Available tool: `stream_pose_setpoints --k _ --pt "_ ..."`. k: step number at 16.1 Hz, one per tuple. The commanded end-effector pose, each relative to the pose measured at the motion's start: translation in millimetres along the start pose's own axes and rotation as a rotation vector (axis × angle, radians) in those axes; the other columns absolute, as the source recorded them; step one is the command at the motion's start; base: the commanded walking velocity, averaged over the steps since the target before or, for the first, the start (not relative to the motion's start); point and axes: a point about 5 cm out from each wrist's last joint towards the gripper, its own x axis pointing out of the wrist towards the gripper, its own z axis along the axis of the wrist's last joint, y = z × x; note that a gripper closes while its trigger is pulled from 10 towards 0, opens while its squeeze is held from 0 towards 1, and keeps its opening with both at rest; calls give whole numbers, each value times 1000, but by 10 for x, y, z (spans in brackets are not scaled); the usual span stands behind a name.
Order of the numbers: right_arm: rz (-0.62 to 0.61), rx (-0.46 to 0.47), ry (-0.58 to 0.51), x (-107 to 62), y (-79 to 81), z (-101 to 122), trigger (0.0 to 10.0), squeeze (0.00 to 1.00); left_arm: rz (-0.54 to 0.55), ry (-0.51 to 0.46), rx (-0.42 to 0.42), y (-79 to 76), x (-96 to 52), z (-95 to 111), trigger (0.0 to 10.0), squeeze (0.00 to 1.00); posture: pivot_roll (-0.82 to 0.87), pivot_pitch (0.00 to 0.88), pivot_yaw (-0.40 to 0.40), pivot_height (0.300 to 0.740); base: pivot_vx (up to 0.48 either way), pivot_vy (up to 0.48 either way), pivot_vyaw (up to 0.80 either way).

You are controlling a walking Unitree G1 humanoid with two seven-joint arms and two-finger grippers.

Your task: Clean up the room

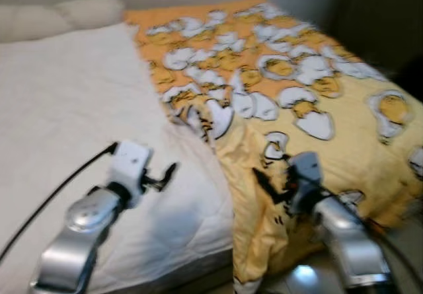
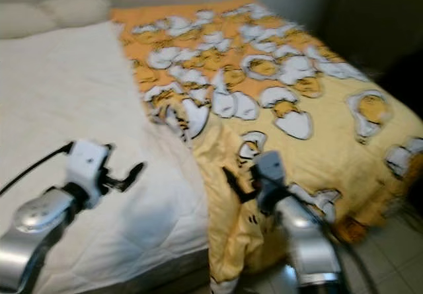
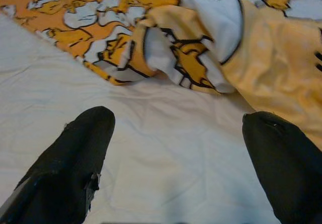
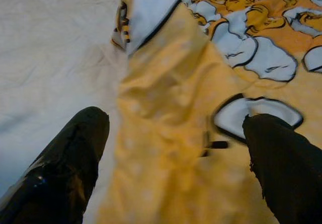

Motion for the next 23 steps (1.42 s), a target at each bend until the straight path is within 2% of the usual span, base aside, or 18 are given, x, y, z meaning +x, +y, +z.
stream_pose_setpoints --k 1,3,4,5,7,9,11,13,14,15,17,18,19,20,21,23 --pt "-35 -19 17 11 -75 16 10000 0 -6 -9 -32 -38 9 6 10000 0 70 0 31 740 0 0 0" --pt "-34 -33 45 26 -99 -19 10000 27 -19 3 -32 -64 -3 -9 10000 0 71 0 31 740 0 0 0" --pt "-18 -44 50 35 -92 -26 10000 843 -28 8 -26 -68 -4 -14 10000 0 73 0 31 740 0 0 0" --pt "-14 -51 52 45 -94 -29 10000 1000 -35 13 -22 -71 -3 -17 10000 0 74 0 32 740 0 0 0" --pt "51 -100 146 155 -86 -117 10000 1000 -82 41 -14 -85 -16 -37 10000 0 80 0 37 740 0 0 0" --pt "120 -82 227 345 -3 -180 10000 1000 -215 101 14 -164 -75 -84 10000 0 90 0 45 740 0 0 0" --pt "42 -156 321 512 -31 -270 10000 1000 -278 120 25 -167 -98 -75 10000 0 100 0 47 740 0 0 0" --pt "-8 -136 354 606 -37 -298 10000 1000 -301 123 39 -137 -94 -49 10000 0 104 0 49 740 0 0 0" --pt "-31 -139 384 694 -7 -311 10000 1000 -359 138 51 -134 -110 -25 10000 0 120 0 54 740 0 0 0" --pt "-20 -115 416 756 58 -330 10000 0 -411 159 65 -138 -134 -13 10000 0 128 0 55 740 0 0 0" --pt "-4 -148 456 800 123 -367 10000 0 -432 178 78 -127 -160 2 10000 0 148 0 54 740 0 0 0" --pt "25 -110 449 829 207 -383 10000 0 -438 186 76 -147 -192 7 10000 0 157 0 51 740 0 0 0" --pt "25 -107 453 830 220 -394 9961 0 -438 189 72 -160 -208 6 10000 0 168 0 44 740 0 0 0" --pt "14 -146 464 829 218 -411 1059 0 -440 196 65 -175 -234 5 10000 0 172 0 40 740 0 0 0" --pt "-15 -180 481 814 188 -437 0 0 -439 207 51 -201 -273 -11 10000 0 180 0 33 740 0 0 0" --pt "-37 -201 493 803 159 -456 0 0 -435 222 35 -233 -336 -24 10000 0 190 2 16 740 0 0 0"
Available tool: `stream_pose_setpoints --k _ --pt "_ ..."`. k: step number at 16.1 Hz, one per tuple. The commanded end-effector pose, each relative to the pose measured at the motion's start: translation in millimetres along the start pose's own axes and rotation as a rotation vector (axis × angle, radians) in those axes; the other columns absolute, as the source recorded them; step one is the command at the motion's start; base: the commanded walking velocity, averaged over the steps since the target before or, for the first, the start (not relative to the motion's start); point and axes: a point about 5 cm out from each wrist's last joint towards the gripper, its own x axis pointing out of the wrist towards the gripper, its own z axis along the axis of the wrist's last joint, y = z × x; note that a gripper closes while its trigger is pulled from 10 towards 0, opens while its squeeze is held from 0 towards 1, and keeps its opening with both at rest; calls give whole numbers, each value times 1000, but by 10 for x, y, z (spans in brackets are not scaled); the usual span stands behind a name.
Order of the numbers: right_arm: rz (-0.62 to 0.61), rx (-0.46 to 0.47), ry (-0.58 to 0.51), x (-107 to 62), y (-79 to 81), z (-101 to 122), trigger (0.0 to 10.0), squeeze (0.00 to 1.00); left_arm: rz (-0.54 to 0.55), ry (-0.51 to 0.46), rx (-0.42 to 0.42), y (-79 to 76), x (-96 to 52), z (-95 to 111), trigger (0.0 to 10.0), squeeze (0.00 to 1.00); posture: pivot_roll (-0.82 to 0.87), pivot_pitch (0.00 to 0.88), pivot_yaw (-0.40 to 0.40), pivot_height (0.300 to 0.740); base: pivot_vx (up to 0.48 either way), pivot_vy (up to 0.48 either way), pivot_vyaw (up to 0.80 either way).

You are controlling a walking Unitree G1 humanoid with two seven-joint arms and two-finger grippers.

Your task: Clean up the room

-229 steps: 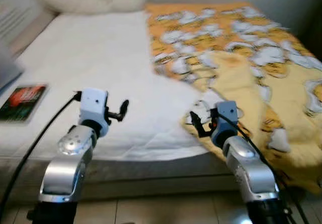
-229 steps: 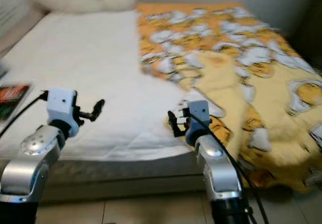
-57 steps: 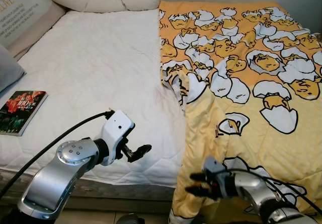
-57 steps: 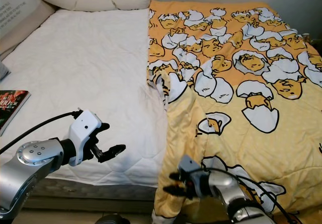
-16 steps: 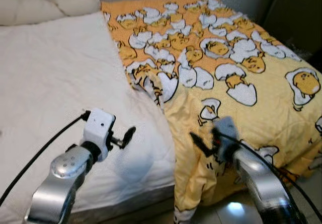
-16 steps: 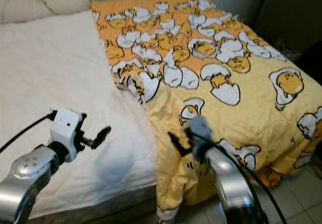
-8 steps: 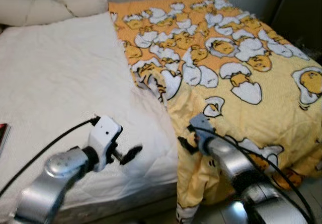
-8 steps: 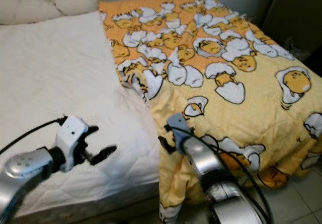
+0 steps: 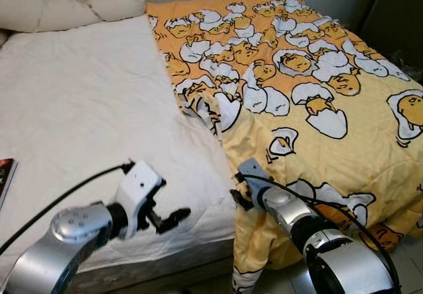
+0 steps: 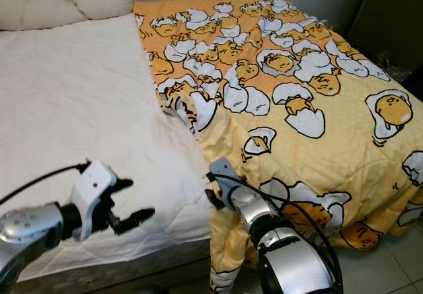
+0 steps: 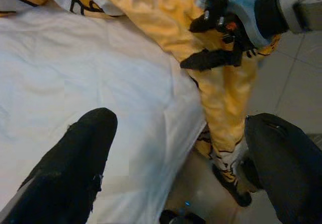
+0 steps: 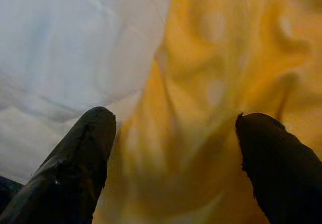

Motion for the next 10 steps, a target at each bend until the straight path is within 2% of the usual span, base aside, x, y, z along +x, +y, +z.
stream_pose_setpoints --k 1,10 --pt "-21 -19 -2 -3 -42 30 0 0 15 1 5 -30 -33 24 10000 0 192 9 12 740 0 0 0" --pt "-52 1 6 -15 -109 -8 0 0 54 -10 -20 -15 -25 83 10000 0 207 0 -7 740 0 0 0"
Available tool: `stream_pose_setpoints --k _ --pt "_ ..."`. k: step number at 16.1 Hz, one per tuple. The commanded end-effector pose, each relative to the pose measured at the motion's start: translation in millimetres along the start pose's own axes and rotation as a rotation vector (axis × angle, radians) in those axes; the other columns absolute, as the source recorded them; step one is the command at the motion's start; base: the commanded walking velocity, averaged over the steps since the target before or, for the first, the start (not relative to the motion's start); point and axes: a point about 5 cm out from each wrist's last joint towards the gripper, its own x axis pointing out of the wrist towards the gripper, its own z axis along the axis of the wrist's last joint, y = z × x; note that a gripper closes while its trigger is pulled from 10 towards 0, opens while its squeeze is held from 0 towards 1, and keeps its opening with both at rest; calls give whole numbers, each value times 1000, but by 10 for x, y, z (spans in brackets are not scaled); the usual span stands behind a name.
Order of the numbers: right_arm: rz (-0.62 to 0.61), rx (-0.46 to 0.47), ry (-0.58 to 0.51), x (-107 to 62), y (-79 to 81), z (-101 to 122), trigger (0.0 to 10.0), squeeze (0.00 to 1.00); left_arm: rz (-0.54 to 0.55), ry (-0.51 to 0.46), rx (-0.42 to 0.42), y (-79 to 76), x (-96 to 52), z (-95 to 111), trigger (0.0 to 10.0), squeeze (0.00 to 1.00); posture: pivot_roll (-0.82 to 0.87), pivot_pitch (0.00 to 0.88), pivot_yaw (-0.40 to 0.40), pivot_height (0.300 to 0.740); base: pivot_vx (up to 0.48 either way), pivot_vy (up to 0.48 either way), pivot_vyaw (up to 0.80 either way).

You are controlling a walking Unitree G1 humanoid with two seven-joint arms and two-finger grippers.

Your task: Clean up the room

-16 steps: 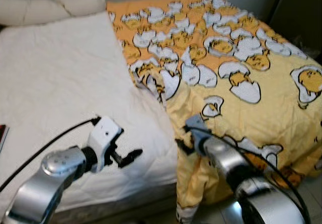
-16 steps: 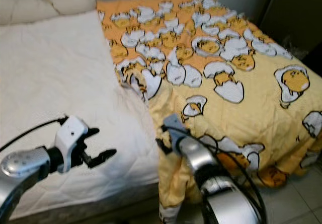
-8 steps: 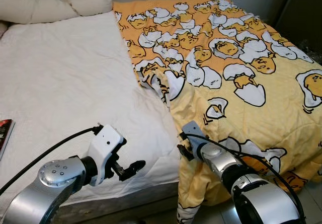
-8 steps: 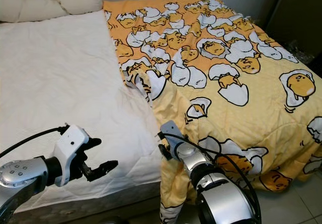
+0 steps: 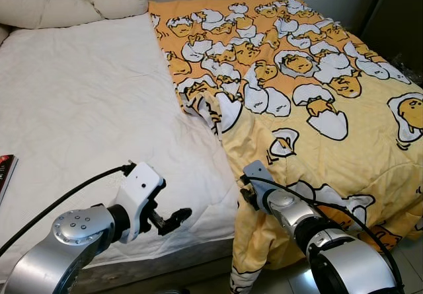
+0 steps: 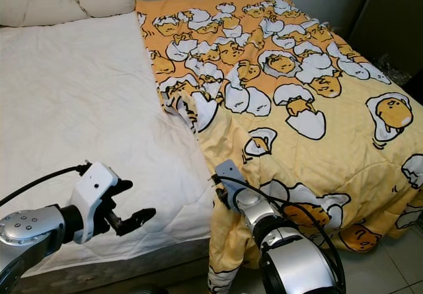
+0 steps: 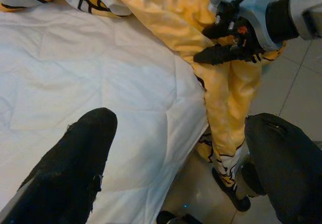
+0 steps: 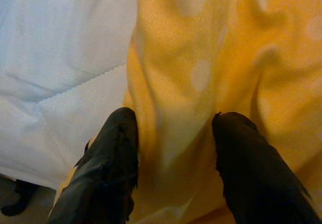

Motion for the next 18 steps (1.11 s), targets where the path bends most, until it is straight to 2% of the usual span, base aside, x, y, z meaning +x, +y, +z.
stream_pose_setpoints --k 1,6,10,12,13,14,15,16,18 --pt "-14 -6 -17 -3 -51 72 0 0 23 -14 -8 24 -22 34 10000 0 203 0 -5 740 0 0 0" --pt "-10 9 -29 -21 -131 63 0 0 25 -34 -31 76 4 51 10000 0 184 0 -1 740 0 0 0" --pt "41 2 -48 -47 -187 9 0 0 22 -14 -38 91 1 5 10000 0 175 0 4 740 0 0 0" --pt "121 -17 -93 -69 -182 1 0 0 22 -12 -36 95 -1 -1 10000 0 167 0 11 740 0 0 0" --pt "274 -15 -138 -95 -111 6 0 0 21 -11 -34 100 0 2 10000 0 163 0 14 740 0 0 0" --pt "522 -46 -173 -166 -2 -54 0 0 17 -10 -30 109 8 5 10000 0 151 0 23 740 0 0 0" --pt "589 -45 -174 -192 18 -89 0 0 15 -9 -29 113 14 6 10000 0 150 0 24 740 0 0 0" --pt "707 -58 -166 -252 43 -188 0 0 10 -8 -26 118 26 8 10000 0 146 0 27 740 0 0 0" --pt "893 -143 -107 -390 82 -473 0 0 7 -8 -23 127 30 12 10000 0 144 0 28 740 0 0 0"
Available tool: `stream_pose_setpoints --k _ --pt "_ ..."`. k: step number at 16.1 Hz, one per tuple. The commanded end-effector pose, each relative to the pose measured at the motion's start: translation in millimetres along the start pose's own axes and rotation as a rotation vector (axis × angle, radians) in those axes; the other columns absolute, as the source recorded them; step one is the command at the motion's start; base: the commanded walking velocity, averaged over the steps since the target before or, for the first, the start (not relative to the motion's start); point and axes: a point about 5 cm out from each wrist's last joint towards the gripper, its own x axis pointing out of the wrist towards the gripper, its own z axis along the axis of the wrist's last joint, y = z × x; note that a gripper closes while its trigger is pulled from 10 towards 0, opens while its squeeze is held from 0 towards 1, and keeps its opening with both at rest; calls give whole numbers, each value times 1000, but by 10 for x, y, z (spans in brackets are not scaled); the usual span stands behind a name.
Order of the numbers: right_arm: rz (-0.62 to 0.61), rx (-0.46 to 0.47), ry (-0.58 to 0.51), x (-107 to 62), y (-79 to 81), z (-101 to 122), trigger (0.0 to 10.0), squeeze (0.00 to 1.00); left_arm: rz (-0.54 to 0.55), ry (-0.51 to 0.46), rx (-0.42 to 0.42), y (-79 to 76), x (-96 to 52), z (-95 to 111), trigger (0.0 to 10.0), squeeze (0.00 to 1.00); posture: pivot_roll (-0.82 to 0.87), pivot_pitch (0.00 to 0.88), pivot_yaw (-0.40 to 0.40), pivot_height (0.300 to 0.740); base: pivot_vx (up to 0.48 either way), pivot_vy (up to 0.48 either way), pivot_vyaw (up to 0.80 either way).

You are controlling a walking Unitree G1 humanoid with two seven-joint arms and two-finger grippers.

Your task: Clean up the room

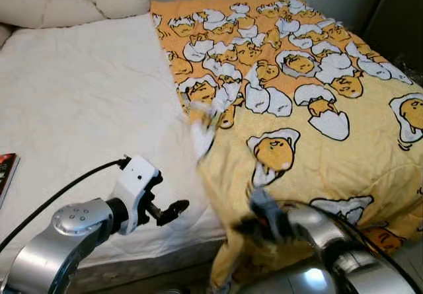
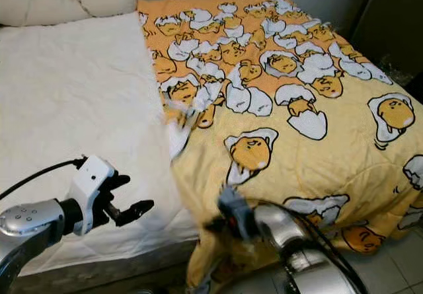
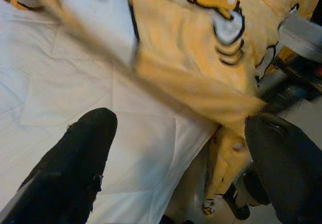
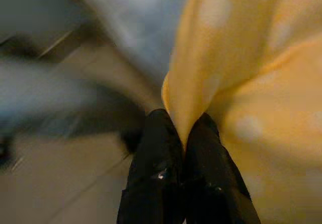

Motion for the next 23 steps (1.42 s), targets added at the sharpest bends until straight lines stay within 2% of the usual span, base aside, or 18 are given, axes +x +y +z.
stream_pose_setpoints --k 1,2,3,5,8,10,11,12,13,17,18,21,22,23 --pt "102 -45 47 -37 78 -81 0 0 -3 3 9 18 -7 -1 10000 0 142 0 32 740 0 0 0" --pt "157 -39 126 -99 143 -266 0 0 -12 12 10 22 -10 -18 10000 0 138 0 38 740 0 0 0" --pt "170 -35 146 -117 155 -308 0 0 -15 15 11 22 -11 -24 10000 0 137 0 39 740 0 0 0" --pt "167 28 174 -72 410 -699 0 0 -21 24 19 29 -17 -37 10000 0 133 0 47 740 0 0 0" --pt "93 78 117 -59 410 -718 0 0 -25 27 31 35 -16 -29 10000 0 134 0 55 740 0 0 0" --pt "-4 53 97 -107 330 -697 0 0 -22 28 40 68 -25 -14 10000 0 139 0 58 740 0 0 0" --pt "-38 60 86 -119 298 -683 10000 0 -20 29 42 84 -24 -12 10000 0 138 0 62 740 0 0 0" --pt "-86 78 67 -148 247 -662 10000 565 -17 31 47 105 -20 -9 10000 0 135 0 65 740 0 0 0" --pt "-144 80 52 -182 188 -633 10000 1000 -15 32 49 121 -10 -7 10000 0 126 0 70 740 0 0 0" --pt "-268 68 -3 -361 14 -538 10000 1000 -5 22 52 149 31 -9 10000 0 99 0 69 740 0 0 0" --pt "-257 68 -26 -432 -17 -507 10000 1000 -1 19 47 151 51 -25 10000 0 82 0 63 740 0 0 0" --pt "-115 100 -103 -629 -7 -463 10000 1000 24 -21 32 118 71 -51 10000 0 73 0 31 740 0 0 0" --pt "-131 104 -128 -683 -31 -443 10000 1000 48 -52 27 113 74 -32 10000 0 74 0 21 740 0 0 0" --pt "-316 99 -281 -811 -195 -264 10000 1000 168 -134 4 157 78 25 10000 0 73 0 4 740 0 0 0"
